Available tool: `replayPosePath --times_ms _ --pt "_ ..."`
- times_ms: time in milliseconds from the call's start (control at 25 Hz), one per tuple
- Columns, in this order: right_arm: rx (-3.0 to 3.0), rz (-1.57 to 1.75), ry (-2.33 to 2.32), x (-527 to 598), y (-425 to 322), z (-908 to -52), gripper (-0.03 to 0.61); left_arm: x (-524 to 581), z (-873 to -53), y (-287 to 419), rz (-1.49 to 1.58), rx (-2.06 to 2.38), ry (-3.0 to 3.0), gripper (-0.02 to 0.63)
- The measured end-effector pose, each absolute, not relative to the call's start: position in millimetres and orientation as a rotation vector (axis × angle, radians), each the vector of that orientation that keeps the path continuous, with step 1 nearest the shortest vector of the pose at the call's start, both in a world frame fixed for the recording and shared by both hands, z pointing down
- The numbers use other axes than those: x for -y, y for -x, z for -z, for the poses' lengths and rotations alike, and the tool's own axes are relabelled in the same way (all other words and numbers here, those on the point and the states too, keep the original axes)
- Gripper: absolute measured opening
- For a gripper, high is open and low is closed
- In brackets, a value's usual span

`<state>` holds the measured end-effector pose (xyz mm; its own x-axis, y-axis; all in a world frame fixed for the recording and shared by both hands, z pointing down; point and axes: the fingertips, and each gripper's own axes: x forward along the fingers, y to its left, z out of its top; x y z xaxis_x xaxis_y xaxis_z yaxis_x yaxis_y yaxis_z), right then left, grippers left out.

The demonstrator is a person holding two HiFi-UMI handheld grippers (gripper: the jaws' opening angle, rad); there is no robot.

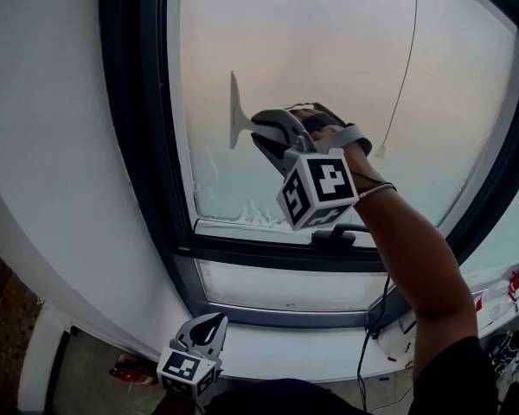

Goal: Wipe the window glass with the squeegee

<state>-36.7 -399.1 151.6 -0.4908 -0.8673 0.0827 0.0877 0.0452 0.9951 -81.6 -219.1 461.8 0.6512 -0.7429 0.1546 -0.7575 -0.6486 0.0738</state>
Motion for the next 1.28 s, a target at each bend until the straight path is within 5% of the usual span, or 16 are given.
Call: replayPosePath --times_ms 1280 --pt "1.367 1.419 -0.960 338 -153 -131 0.091 208 -462 -49 -0.187 0.956 -2.871 0.002"
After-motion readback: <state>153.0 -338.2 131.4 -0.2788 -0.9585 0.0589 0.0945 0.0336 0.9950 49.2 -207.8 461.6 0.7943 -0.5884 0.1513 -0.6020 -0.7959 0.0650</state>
